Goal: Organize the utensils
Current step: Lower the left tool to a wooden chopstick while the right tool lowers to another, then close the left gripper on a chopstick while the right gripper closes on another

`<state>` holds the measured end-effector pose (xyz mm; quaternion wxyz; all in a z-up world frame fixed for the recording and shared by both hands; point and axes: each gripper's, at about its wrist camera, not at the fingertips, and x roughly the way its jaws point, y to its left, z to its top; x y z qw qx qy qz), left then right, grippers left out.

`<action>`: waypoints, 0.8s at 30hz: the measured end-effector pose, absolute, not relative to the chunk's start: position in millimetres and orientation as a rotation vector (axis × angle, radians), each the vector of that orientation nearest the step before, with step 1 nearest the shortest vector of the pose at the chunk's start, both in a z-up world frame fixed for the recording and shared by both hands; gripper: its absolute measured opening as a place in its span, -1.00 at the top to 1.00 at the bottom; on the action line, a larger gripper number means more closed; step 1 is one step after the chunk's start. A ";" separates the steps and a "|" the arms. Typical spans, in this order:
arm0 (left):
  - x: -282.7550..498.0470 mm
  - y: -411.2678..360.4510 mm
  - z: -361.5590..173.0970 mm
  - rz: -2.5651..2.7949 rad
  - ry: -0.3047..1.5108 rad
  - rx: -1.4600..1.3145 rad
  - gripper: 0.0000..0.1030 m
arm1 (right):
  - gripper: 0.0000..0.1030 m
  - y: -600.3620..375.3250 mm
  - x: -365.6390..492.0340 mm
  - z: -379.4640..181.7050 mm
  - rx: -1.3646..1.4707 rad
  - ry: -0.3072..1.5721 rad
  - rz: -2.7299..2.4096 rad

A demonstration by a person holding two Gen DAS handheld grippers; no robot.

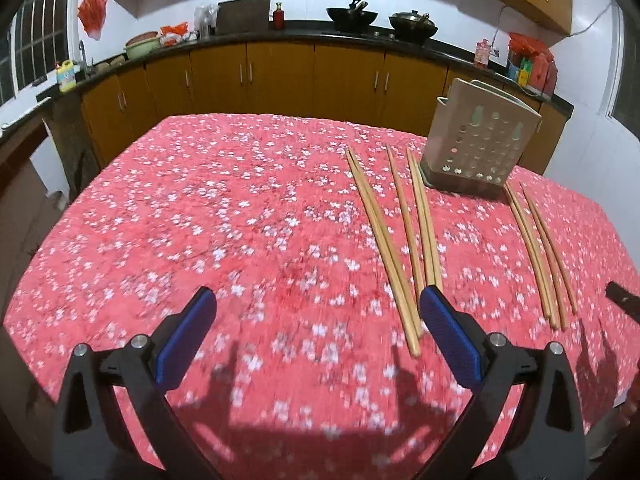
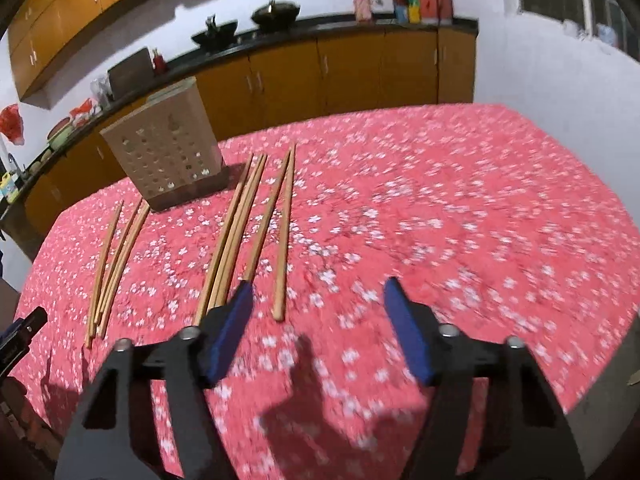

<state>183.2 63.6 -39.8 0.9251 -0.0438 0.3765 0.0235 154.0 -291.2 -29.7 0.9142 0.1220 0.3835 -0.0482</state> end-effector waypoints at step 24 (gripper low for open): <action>261.1 29.2 -70.2 -0.107 0.938 -0.061 0.63 | 0.84 -288.4 209.3 -55.8 0.152 0.874 -0.079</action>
